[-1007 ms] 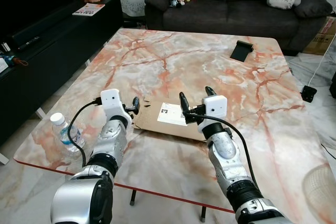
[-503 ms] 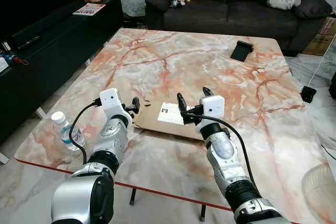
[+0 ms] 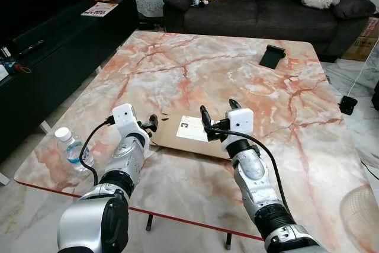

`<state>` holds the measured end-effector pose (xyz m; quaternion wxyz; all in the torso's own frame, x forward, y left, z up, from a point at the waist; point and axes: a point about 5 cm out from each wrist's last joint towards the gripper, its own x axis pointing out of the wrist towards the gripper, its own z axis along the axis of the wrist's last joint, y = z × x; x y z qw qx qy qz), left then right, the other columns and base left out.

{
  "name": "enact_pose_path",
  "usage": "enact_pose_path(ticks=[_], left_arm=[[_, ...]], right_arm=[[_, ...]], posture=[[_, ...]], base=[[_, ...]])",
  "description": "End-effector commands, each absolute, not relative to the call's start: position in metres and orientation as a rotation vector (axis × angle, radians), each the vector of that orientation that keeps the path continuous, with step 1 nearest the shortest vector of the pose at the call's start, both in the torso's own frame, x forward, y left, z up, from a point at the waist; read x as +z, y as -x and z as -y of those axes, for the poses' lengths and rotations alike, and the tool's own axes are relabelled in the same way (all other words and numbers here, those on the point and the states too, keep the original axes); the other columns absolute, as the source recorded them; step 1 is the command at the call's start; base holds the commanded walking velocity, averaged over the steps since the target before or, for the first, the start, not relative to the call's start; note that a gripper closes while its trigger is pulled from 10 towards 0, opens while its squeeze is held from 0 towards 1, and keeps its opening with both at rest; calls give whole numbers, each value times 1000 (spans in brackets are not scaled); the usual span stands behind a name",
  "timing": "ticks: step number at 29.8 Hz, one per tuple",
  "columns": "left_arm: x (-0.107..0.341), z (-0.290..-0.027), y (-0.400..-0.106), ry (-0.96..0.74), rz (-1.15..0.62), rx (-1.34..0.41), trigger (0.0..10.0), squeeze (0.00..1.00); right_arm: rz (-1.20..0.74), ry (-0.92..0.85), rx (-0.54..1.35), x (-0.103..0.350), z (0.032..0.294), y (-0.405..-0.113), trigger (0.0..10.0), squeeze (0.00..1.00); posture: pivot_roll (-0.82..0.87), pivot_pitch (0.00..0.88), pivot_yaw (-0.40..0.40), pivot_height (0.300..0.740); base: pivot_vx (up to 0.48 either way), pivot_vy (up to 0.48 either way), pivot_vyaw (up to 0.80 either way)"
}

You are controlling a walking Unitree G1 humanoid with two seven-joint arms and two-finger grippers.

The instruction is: Picking trash to rubbish bin

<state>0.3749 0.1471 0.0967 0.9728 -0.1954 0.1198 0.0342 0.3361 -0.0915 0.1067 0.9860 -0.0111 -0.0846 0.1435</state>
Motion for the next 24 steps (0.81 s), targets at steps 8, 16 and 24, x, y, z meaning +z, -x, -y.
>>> enact_pose_path(ticks=[8,16,24], left_arm=[[91,-146,-374,524,-297,66,10000,0],[93,-143,-375,564,-301,37,0,0],[93,-142,-375,589,-301,39,0,0]], right_arm=[[169,26,310,107,86,-334,10000,0],[160,26,316,105,85,-334,10000,0],[159,25,317,105,85,-334,10000,0]], posture=[[-86,0,24,740],[-81,0,19,740],[-82,0,18,740]], base=[[0,0,0],[0,0,0],[0,0,0]])
